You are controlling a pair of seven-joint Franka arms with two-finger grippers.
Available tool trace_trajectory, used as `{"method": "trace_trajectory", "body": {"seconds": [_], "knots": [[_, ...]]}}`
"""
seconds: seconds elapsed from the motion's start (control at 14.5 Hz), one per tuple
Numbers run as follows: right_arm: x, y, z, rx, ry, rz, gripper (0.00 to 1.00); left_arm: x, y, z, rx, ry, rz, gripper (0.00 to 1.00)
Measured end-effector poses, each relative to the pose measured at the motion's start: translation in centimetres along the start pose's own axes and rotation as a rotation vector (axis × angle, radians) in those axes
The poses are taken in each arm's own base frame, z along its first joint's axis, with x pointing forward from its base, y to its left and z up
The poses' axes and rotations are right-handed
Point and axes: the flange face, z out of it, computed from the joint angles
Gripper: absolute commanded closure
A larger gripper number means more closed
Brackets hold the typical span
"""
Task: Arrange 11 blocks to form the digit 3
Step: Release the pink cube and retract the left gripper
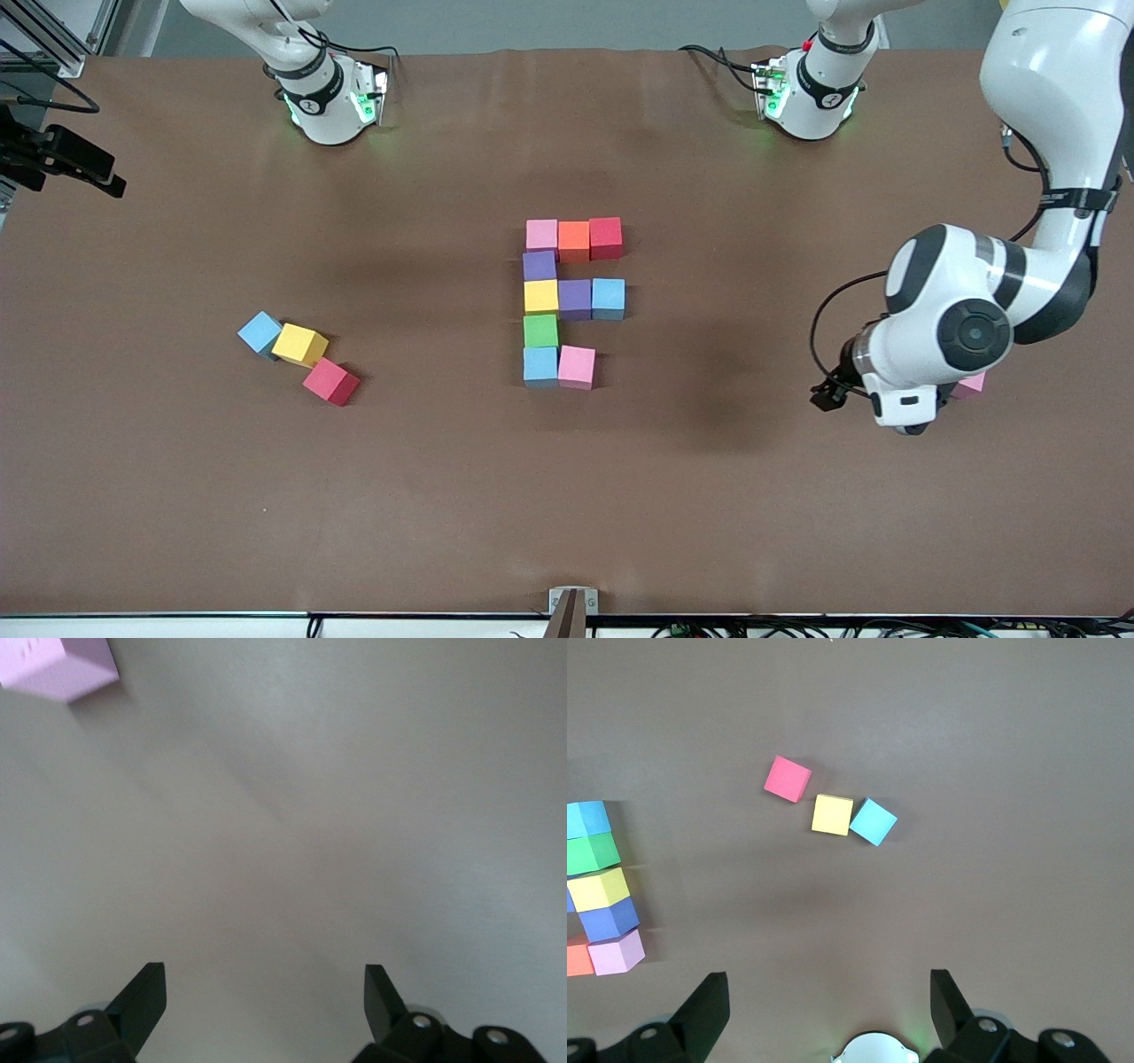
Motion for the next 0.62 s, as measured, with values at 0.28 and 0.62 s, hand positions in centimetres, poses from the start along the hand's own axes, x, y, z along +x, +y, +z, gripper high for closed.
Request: {"method": "trace_trajectory", "body": {"seconds": [0.28, 0.62], "knots": [[0.0, 0.0, 0.0, 0.000, 0.001, 0.000, 0.00, 2.0, -3.3, 2.4, 0.073, 0.014, 0.177, 0.02], [0.0, 0.0, 0.0, 0.000, 0.001, 0.000, 0.00, 6.7, -9.2, 6.5, 0.122, 0.038, 0.323, 0.02]]}}
